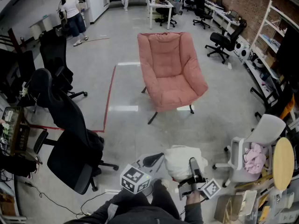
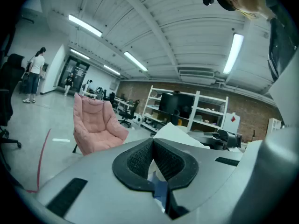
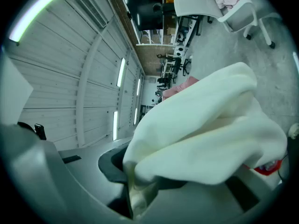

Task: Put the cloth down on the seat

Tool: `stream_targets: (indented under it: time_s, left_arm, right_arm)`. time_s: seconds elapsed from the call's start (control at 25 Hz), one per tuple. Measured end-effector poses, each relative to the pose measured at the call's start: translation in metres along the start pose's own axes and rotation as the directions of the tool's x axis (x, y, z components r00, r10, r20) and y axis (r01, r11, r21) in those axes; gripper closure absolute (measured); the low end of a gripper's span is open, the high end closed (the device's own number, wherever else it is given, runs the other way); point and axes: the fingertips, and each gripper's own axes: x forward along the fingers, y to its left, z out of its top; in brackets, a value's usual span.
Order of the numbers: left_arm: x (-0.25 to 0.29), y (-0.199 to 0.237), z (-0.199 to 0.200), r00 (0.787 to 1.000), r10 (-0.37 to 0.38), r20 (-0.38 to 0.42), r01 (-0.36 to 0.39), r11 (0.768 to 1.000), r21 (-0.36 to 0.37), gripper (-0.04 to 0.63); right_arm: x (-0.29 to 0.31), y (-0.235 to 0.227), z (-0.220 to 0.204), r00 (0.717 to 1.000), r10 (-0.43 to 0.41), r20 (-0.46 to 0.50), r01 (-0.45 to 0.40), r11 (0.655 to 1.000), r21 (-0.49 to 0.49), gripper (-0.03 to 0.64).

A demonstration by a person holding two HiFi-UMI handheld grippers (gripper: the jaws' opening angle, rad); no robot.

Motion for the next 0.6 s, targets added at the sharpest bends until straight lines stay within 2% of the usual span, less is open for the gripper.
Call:
stream_targets:
  time_s: [0.2, 0.32, 0.6]
  left_arm:
    - [-0.100, -0.013, -0.030, 0.998, -0.052, -0.044, 0.053, 0.998, 0.027, 0.591]
    - [-0.149, -0.019, -0.035, 0.997, -0.069, -0.038, 0.071, 0.996, 0.044, 0.591]
    - [-0.225, -0.035, -0.058, 0.994, -0.093, -0.054, 0.096, 0.994, 0.056, 0.591]
  right_arm:
    - [-0.055, 0.021, -0.089, 0.998, 0.002, 0.060, -0.002, 1.000, 0.006, 0.517]
    - [-0.080, 0.036, -0.132, 0.997, 0.014, 0.074, -0.014, 1.000, 0.006, 0.517]
    - [-0.122, 0.055, -0.200, 0.996, 0.036, 0.086, -0.034, 0.999, -0.024, 0.517]
